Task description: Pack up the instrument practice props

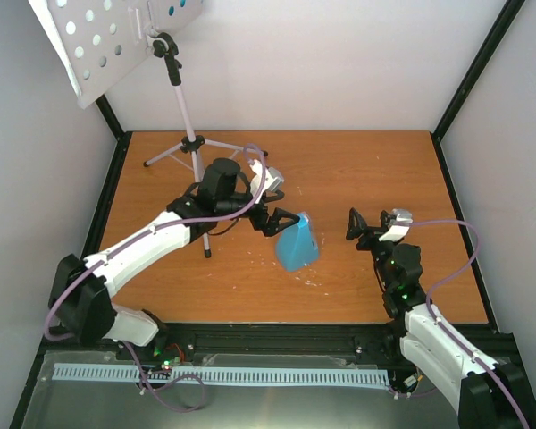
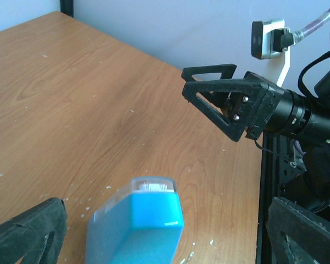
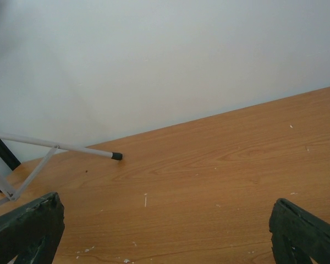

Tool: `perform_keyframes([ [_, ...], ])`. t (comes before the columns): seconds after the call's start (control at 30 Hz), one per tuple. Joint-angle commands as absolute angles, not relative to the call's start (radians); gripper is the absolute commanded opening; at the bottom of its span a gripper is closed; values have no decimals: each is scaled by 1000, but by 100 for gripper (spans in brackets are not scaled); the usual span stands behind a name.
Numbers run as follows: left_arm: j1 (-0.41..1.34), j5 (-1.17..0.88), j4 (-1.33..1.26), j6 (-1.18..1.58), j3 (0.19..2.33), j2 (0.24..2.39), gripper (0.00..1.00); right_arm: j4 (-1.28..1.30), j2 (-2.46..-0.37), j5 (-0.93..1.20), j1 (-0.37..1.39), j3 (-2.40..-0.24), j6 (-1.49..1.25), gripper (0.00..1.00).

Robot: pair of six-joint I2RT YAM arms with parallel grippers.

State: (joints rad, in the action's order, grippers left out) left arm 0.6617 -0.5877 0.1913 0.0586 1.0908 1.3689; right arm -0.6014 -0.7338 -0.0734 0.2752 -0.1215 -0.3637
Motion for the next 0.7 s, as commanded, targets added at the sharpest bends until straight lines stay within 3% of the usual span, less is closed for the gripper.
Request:
perform_keyframes([
  [0.0, 653, -663, 138, 0, 1153, 1420, 99, -614, -729, -53, 269, -126, -369, 100],
  [0.13, 653, -600, 128, -20, 1106, 1429, 99, -625, -742, -33, 269, -127, -373, 100],
  [0.3, 670, -669, 46, 16, 1060, 1463, 99, -639, -780, -41, 269, -128, -374, 100],
  [0.67, 760, -508, -8, -18, 1031, 1607, 99, -637, -786, -44, 269, -131, -369, 100],
])
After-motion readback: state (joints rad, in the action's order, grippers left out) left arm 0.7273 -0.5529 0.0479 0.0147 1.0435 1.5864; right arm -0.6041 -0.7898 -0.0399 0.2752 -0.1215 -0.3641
